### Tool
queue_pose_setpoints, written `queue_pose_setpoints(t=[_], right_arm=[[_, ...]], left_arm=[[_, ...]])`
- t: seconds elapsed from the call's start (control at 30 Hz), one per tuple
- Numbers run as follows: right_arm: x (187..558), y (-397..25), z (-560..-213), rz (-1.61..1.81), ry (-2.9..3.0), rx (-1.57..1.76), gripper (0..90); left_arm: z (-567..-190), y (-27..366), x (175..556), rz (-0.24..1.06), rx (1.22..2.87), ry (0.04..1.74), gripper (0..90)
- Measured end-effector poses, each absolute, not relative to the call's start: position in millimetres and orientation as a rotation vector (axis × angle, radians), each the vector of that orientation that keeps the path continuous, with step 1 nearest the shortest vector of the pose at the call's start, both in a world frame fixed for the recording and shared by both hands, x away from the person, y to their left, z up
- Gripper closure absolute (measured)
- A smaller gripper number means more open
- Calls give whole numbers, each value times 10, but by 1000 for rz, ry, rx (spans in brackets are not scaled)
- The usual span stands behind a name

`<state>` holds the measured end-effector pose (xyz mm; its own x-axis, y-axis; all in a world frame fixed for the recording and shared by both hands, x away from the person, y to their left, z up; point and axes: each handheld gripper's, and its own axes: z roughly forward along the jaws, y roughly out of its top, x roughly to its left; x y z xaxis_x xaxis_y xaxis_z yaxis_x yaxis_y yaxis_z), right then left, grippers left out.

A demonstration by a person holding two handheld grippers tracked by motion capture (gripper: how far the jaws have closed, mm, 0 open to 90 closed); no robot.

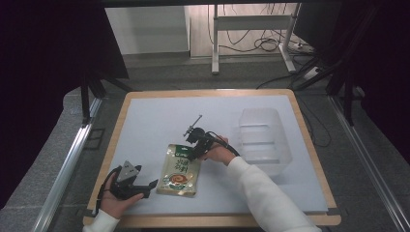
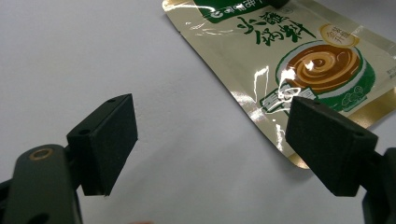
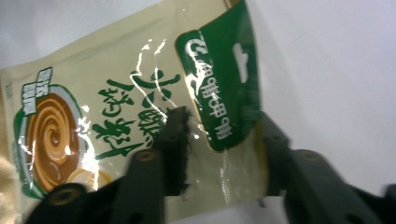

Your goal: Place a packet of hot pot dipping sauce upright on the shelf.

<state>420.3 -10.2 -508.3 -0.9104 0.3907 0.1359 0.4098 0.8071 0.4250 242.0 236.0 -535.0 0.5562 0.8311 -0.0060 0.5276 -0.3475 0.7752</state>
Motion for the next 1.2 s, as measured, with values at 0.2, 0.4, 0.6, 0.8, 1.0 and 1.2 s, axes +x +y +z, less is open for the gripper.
queue_pose_setpoints(t=[0.2,0.4,0.6,0.8,1.0,1.2], right_arm=[[4212,-131,-5065,-718,-2974,-626,879],[4195,-135,-5035,-725,-2981,-607,887],[4184,-165,-4966,-743,-2965,-605,891],[4142,-190,-4829,-772,-2964,-585,892],[4112,-216,-4707,-822,-2940,-580,893],[4039,-211,-4549,-846,-2958,-528,893]], left_arm=[[-5353,2358,2423,510,2035,1091,168],[-5352,2362,2423,510,2031,1094,167],[-5351,2365,2425,510,2031,1095,168],[-5349,2373,2426,514,2028,1099,168],[-5348,2375,2428,516,2031,1099,168],[-5348,2384,2431,518,2027,1100,168]])
